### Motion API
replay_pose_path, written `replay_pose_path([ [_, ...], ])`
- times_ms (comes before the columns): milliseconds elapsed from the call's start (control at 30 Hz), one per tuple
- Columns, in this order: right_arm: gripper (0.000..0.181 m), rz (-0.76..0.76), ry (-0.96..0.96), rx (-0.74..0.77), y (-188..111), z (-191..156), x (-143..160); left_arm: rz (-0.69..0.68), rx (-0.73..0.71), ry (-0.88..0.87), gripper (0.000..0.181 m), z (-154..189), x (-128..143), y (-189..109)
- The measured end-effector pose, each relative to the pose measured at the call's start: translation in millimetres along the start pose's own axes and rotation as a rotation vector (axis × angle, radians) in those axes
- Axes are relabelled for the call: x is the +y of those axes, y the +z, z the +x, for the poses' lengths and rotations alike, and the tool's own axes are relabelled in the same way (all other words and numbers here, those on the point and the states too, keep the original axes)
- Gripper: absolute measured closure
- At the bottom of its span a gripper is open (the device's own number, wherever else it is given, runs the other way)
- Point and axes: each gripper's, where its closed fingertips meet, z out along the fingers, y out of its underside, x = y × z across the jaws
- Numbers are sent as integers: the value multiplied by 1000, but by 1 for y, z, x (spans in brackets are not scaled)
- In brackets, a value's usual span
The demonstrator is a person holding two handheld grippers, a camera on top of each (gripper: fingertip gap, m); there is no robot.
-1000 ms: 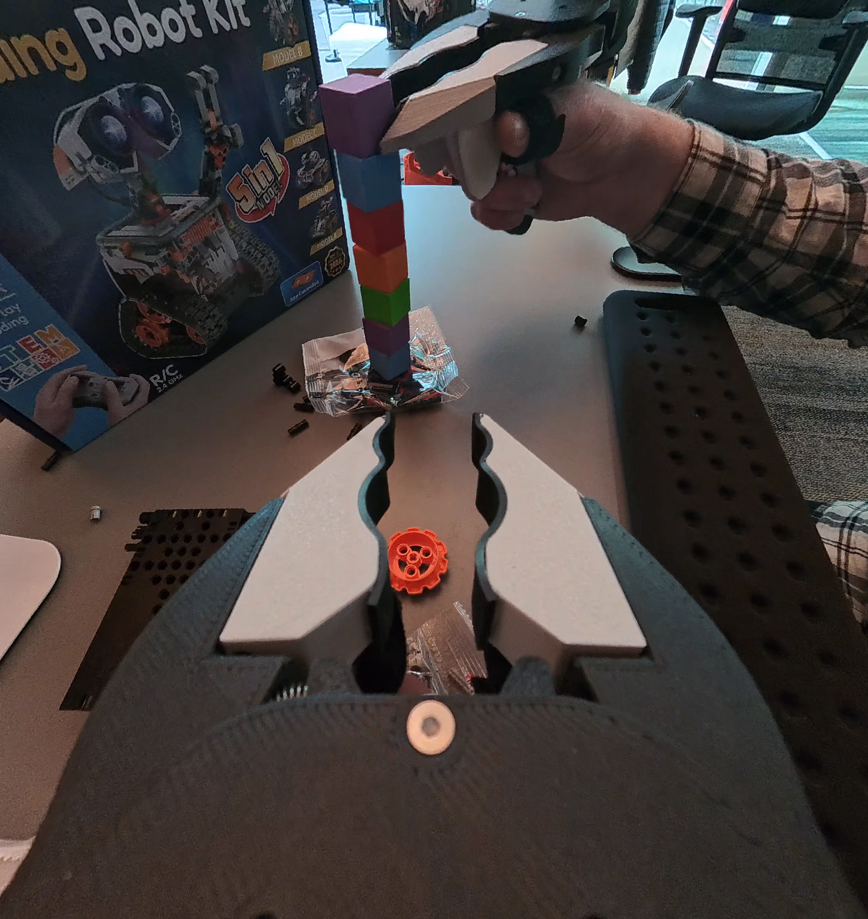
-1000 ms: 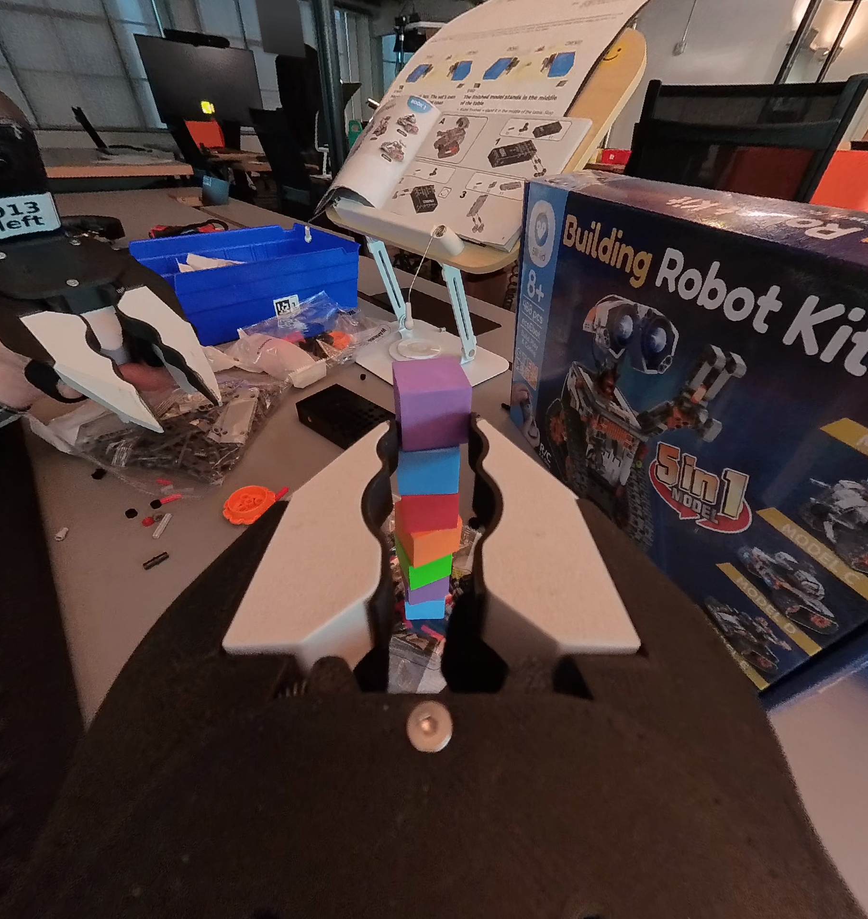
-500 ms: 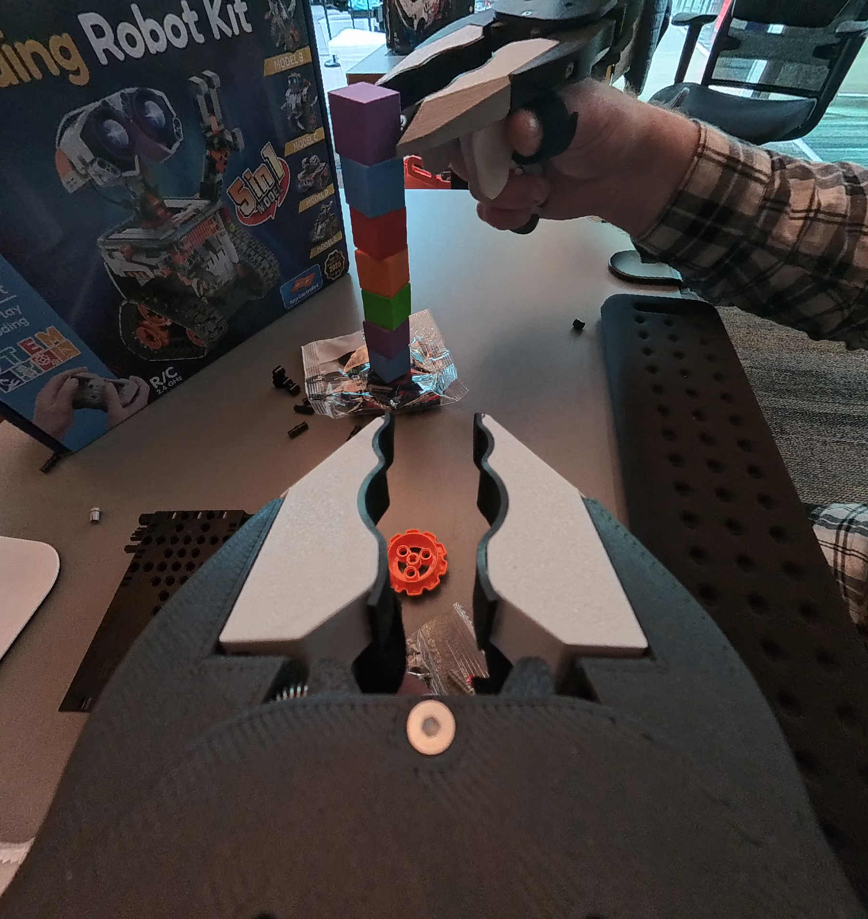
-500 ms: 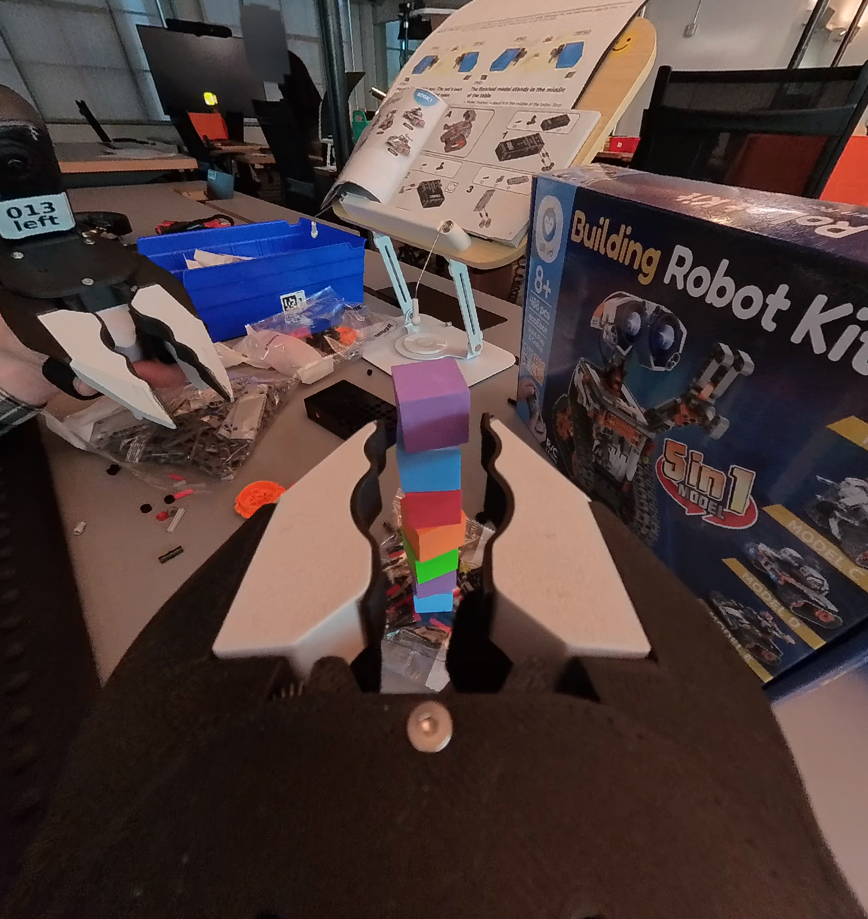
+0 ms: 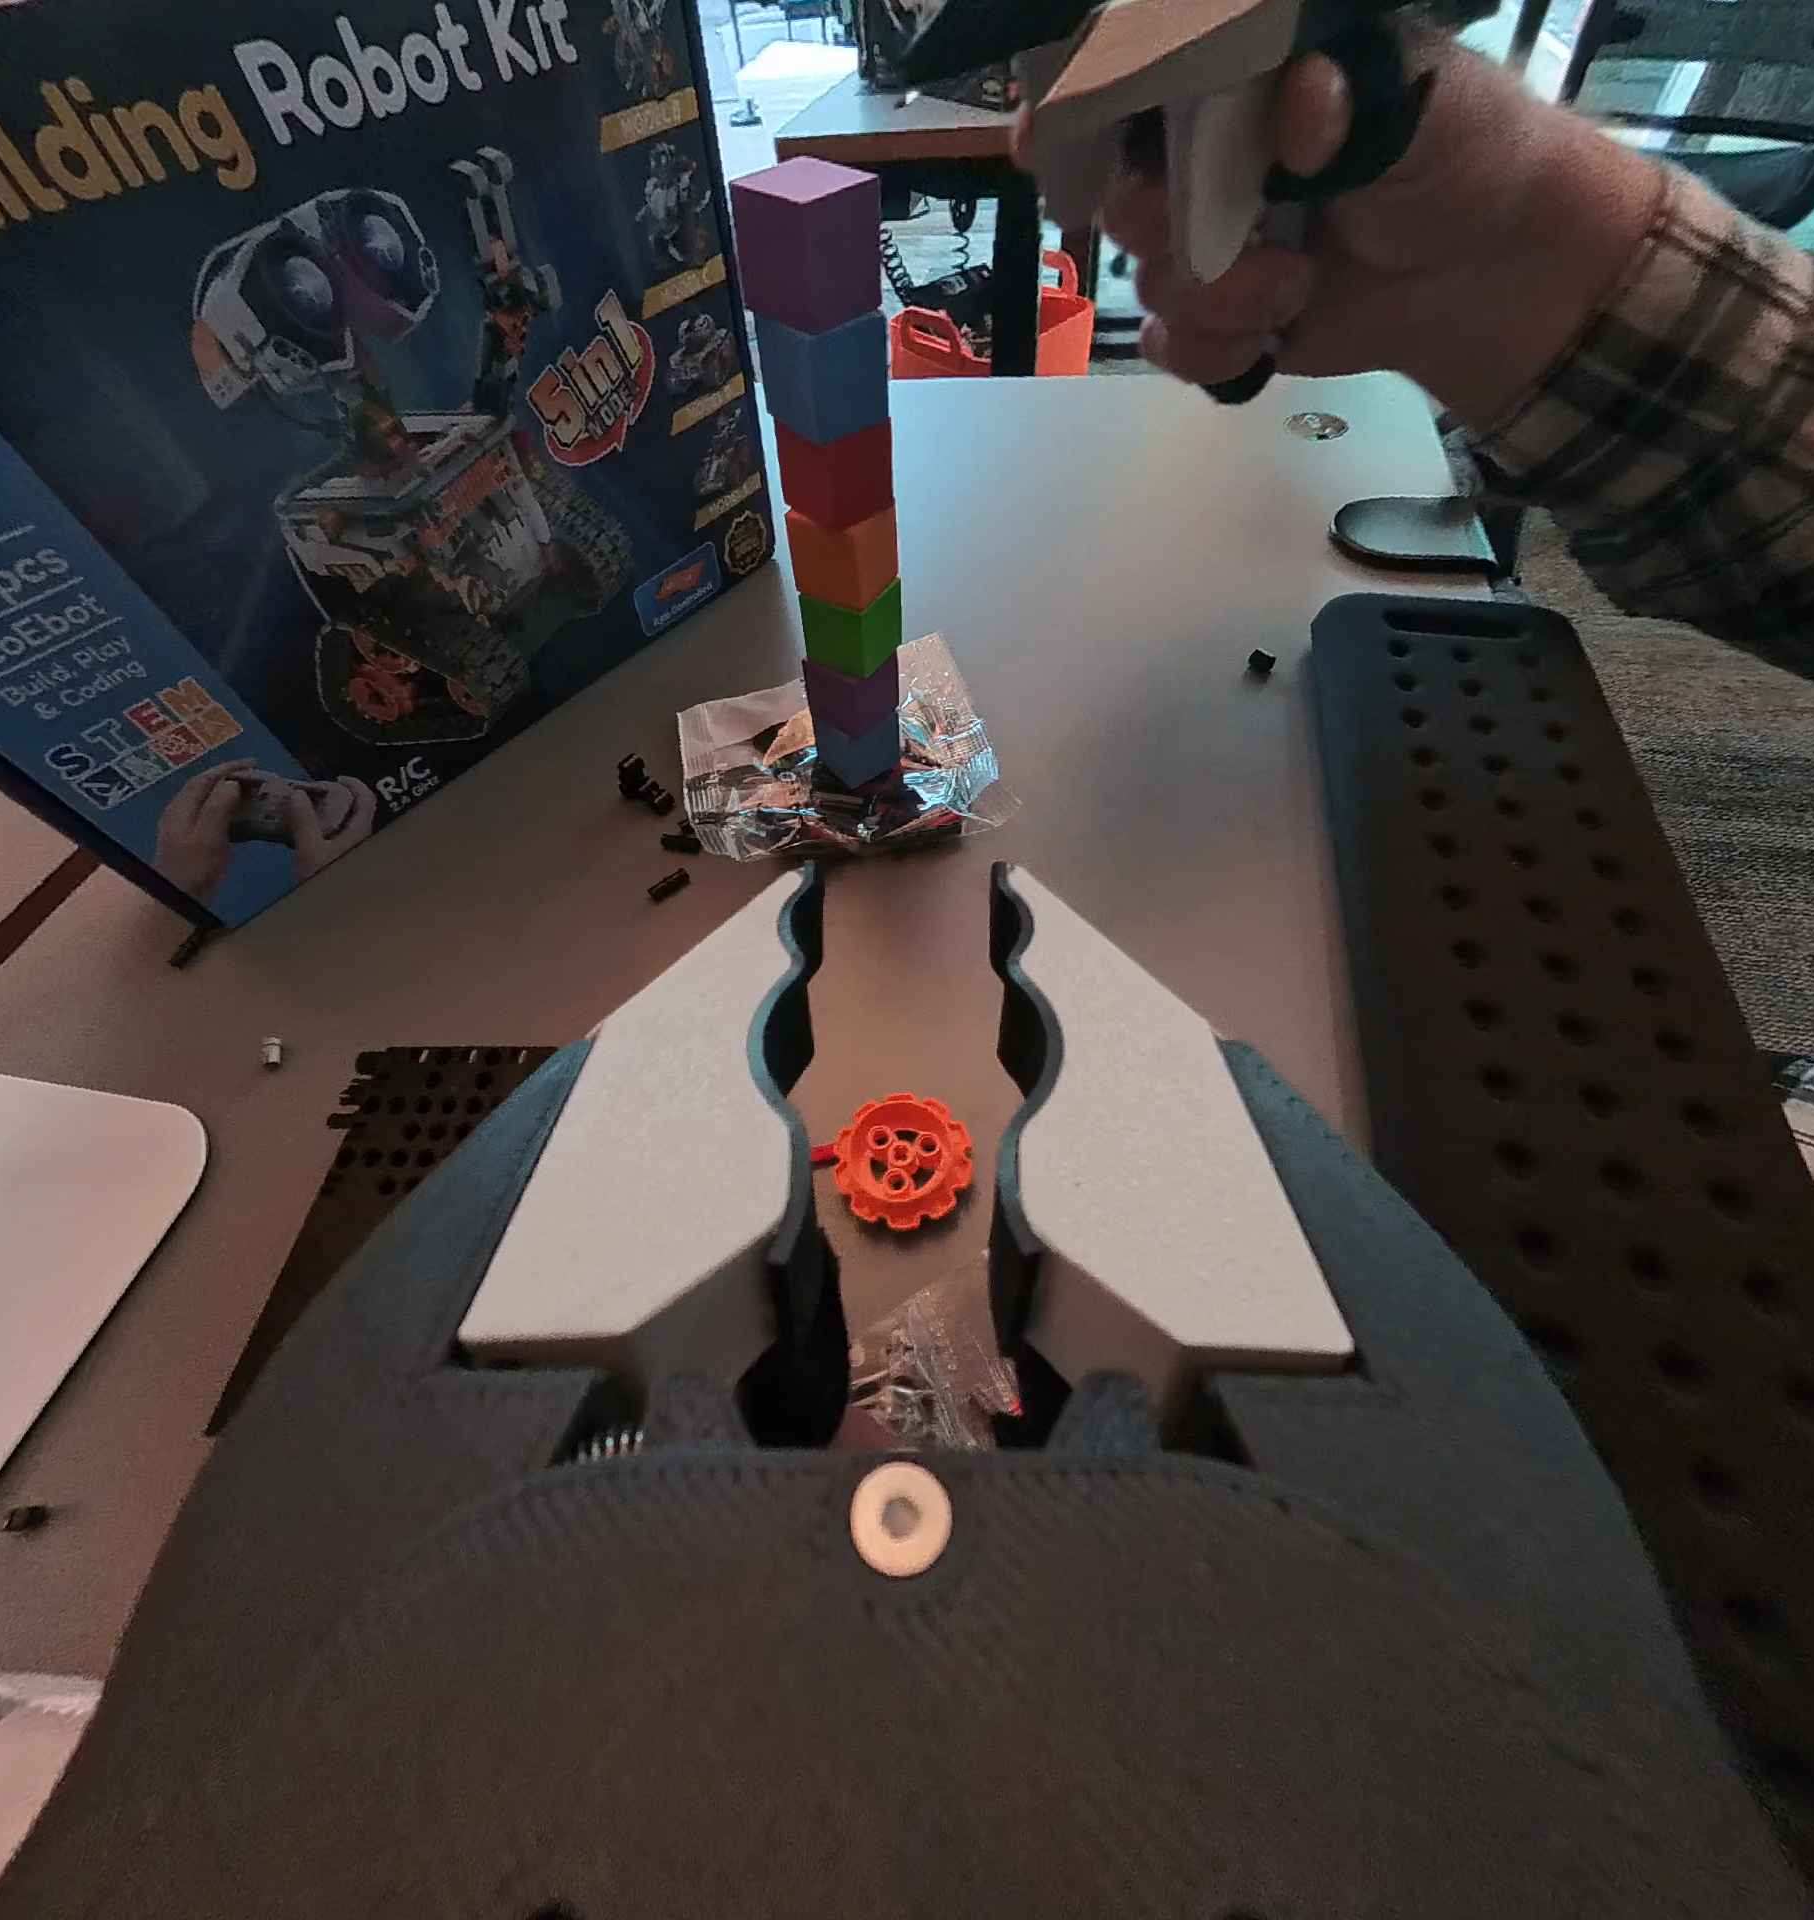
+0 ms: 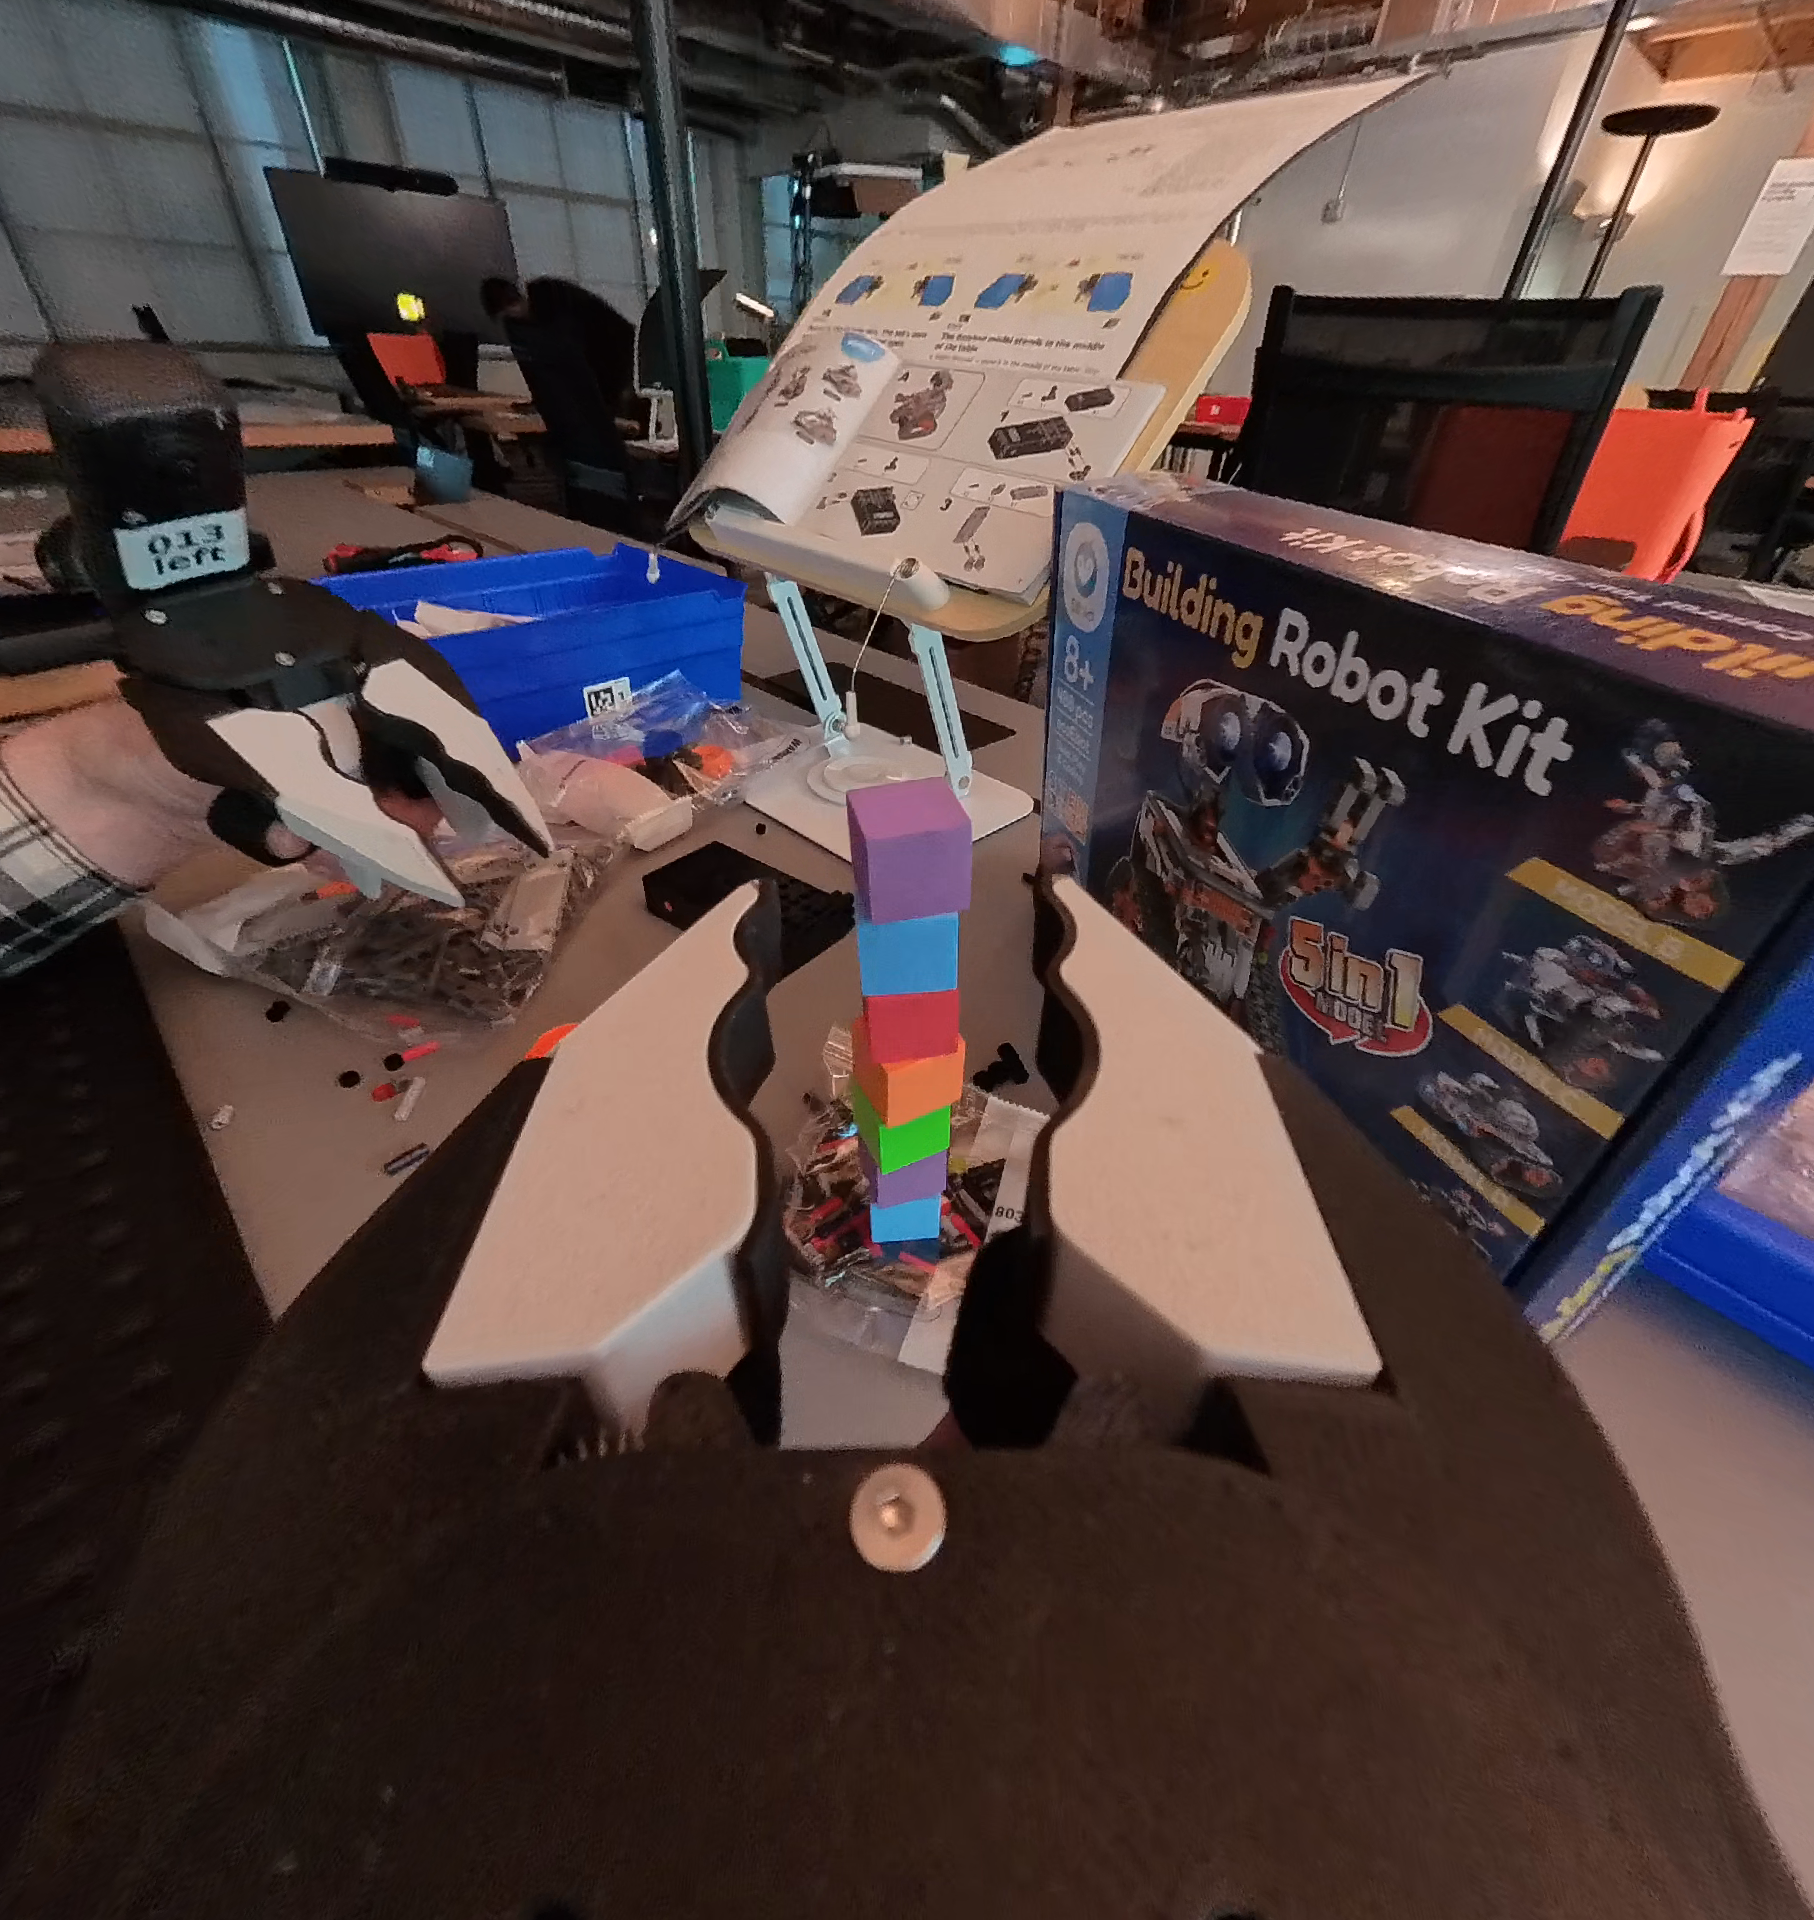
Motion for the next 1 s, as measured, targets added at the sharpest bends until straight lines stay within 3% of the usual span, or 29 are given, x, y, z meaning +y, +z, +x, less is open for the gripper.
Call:
replay_pose_path([
  [200,133,1,29,90,-30,2,12,-55,-122,35,151,-18,9,-1],
  [300,143,-22,51,131,-39,3,27,-131,-212,78,157,-35,22,-7],
  [367,147,-1,90,126,-44,1,30,-212,-297,134,162,-52,35,-18],
  [600,172,-49,138,228,-46,8,49,-264,-498,98,181,-92,53,-68],
  [667,181,-29,162,280,-43,13,49,-242,-547,57,181,-102,53,-84],
  [833,181,-50,183,433,-29,30,61,-26,-627,-94,181,-119,33,-130],
  [1000,181,-206,155,567,-15,49,91,23,-655,-163,181,-128,38,-142],
])
